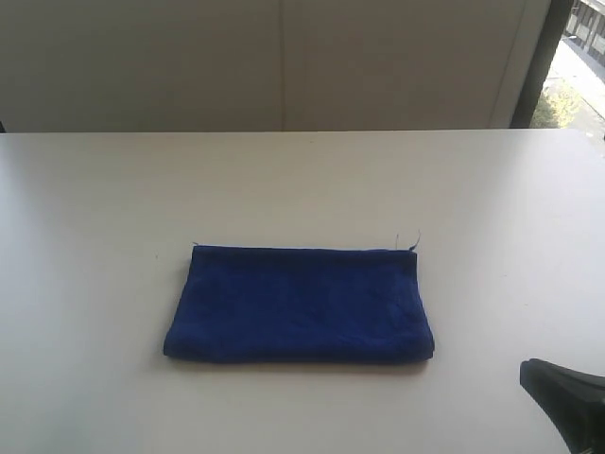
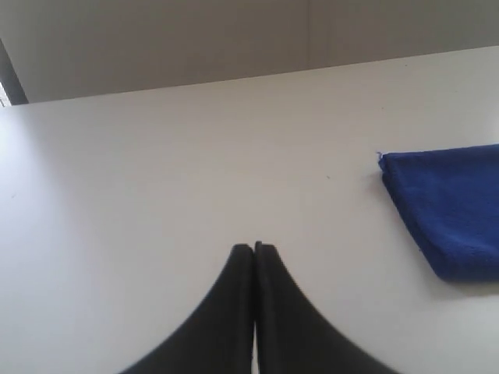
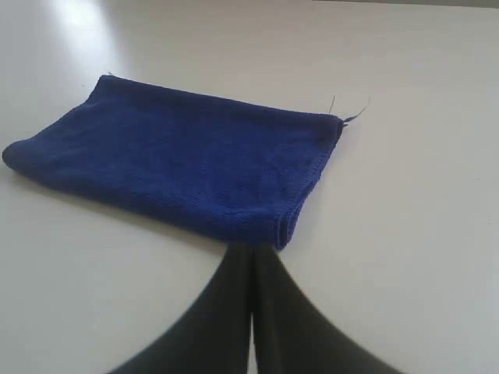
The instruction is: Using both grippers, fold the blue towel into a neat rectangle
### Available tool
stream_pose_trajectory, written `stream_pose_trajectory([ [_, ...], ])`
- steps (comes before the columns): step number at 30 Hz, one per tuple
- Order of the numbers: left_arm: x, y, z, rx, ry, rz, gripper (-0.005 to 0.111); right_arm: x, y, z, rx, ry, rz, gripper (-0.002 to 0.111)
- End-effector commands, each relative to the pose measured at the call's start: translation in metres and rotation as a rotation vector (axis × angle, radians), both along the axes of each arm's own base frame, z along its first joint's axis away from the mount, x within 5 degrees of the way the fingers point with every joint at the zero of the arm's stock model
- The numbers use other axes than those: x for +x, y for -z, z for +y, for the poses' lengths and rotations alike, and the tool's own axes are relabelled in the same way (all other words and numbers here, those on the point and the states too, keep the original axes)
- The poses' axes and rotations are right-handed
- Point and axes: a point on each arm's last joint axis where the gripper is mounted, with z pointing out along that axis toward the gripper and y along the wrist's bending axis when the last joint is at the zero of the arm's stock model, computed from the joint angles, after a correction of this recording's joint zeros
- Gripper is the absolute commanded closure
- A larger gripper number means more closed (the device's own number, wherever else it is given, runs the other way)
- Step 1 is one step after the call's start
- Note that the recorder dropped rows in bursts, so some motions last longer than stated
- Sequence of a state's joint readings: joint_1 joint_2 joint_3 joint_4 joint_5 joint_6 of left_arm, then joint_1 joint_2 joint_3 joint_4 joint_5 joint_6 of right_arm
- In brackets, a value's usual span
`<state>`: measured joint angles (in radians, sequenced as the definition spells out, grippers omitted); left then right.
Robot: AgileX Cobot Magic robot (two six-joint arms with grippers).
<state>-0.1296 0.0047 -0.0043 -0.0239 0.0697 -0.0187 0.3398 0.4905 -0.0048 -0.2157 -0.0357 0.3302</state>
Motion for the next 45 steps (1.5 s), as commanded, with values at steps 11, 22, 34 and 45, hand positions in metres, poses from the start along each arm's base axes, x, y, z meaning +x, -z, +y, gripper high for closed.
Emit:
stream_pose_trajectory([
  [11, -0.005, 0.015, -0.003, -0.028, 0.022, 0.166, 0.107, 0.0, 0.0, 0.0, 0.002, 0.002, -0.009, 0.108],
  [22, -0.005, 0.015, -0.003, -0.028, 0.022, 0.166, 0.107, 0.0, 0.0, 0.0, 0.002, 0.002, -0.009, 0.108],
  [34, -0.004, 0.014, -0.002, -0.03, 0.02, 0.155, 0.107, -0.002, -0.007, -0.01, 0.023, 0.092, -0.082, 0.108],
  [45, -0.004, 0.014, -0.002, -0.03, 0.02, 0.152, 0.107, -0.027, -0.032, -0.047, 0.017, 0.582, -0.419, 0.108],
])
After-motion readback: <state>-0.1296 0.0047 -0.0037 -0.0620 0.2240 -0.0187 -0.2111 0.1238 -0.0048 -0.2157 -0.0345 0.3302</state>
